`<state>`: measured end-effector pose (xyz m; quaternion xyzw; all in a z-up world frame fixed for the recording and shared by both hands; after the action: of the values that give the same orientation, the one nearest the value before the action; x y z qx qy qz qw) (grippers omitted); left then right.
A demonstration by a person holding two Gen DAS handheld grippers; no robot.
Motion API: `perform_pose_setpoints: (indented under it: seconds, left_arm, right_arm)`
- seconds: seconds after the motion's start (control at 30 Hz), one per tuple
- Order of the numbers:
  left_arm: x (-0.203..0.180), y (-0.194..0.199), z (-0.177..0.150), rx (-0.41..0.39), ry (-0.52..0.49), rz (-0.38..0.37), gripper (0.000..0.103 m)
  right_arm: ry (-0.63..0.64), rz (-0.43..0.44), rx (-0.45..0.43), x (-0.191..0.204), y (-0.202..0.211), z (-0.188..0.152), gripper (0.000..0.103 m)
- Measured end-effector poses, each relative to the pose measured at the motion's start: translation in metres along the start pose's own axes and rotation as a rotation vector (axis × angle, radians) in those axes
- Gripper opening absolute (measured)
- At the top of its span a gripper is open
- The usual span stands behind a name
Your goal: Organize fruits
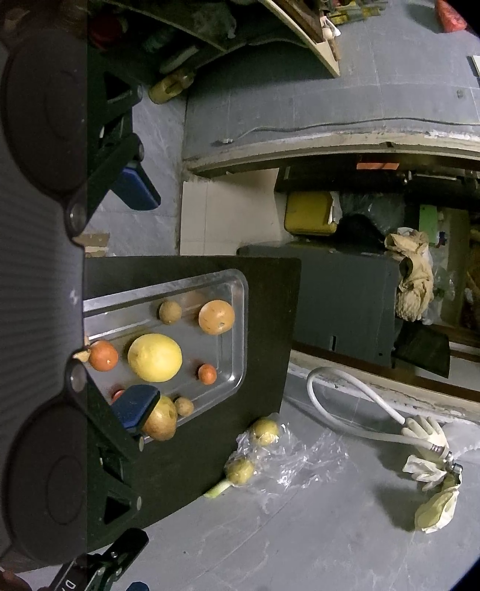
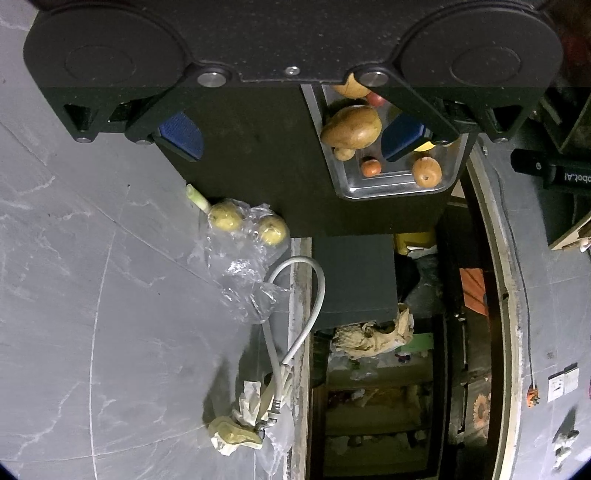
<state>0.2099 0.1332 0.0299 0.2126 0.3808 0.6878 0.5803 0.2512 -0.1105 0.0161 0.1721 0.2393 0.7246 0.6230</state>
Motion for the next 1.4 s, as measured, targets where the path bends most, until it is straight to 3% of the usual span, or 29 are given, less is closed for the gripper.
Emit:
perform_pose_setpoints:
  seconds: [0.67, 0.93, 1.4]
  left_arm:
    - [-0.009, 0.021, -0.016, -0.033, 0.04, 0.047, 0.103]
    - [-0.022, 0.042, -0.036, -0.1, 0.053, 0.038, 0.103]
    - [-0.037, 0.072, -0.068, -0.146, 0.052, 0.058, 0.102]
  right_arm:
    - [0.027, 0.086, -0.028, -0.008, 0.013, -0.012, 0.102]
    - [0.063, 0.116, -0.056, -0.014, 0.028, -0.012, 0.102]
    - [0.094, 0.159, -0.099, -0.026, 0.054, -0.018, 0.102]
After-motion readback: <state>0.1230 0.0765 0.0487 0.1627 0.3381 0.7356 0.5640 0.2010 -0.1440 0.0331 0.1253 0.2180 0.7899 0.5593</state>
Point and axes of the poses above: each gripper's, at about its wrist camera, not at the fingertips, and y roughly against the way its jaws point, x to its left, z to its top, the point moved 5 cm from there along -y, roughly the way its jaws point, and after that the axes turned 2 degrees about x, right-handed, at the moved point
